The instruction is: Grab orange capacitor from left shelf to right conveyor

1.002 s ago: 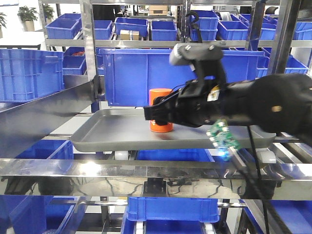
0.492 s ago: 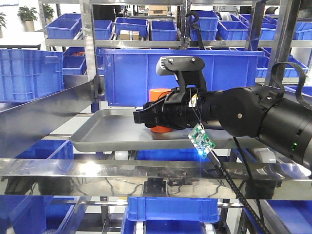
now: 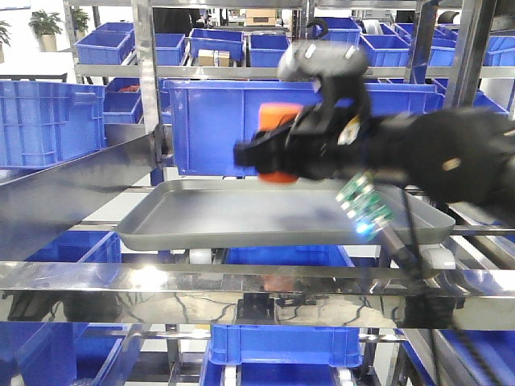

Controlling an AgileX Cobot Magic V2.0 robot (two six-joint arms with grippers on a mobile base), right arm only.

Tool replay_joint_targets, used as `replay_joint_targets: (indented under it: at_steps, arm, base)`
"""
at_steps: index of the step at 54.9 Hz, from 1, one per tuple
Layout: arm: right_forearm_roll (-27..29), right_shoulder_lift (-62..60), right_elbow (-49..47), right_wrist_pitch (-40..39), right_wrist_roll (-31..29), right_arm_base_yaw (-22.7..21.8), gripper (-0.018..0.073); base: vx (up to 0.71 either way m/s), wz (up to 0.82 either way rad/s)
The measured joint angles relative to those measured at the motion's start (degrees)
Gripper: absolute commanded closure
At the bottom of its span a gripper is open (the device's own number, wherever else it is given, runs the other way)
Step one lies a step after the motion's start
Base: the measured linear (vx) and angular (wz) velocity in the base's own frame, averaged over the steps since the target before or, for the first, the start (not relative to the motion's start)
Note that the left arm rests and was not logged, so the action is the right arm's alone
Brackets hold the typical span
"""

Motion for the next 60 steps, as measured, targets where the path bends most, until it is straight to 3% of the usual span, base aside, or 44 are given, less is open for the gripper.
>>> replay_joint_targets:
  at_steps: [10,21,30,40,49,54,60]
  arm:
    - [1.6,-5.4,0.0,0.9,-9.2,0.0,0.0569]
    - [10.0,-14.7,5.5,3.3,-19.4,0.1,0.0569]
    - [23.5,-23.8,19.7,3.0,-31.1,0.1,0.0569]
    - [43.0,-32.1,36.0,2.3,-53.2,0.1,0.0569]
    - [58.7,-37.4,43.8,0.5,-70.2,0.1,0.0569]
    - [64.6,-38.4,45.7,-0.5,-75.4,0.1,0.0569]
    - [67.7,-38.6,46.2,-0.8,-77.9,0.1,0.0569]
  base:
    - [0.0,0.0]
    - [0.0,0.0]
    - [0.0,0.0]
    - [0.0,0.0]
    - [0.0,0.0]
    - [0.0,0.0]
    - [0.0,0.0]
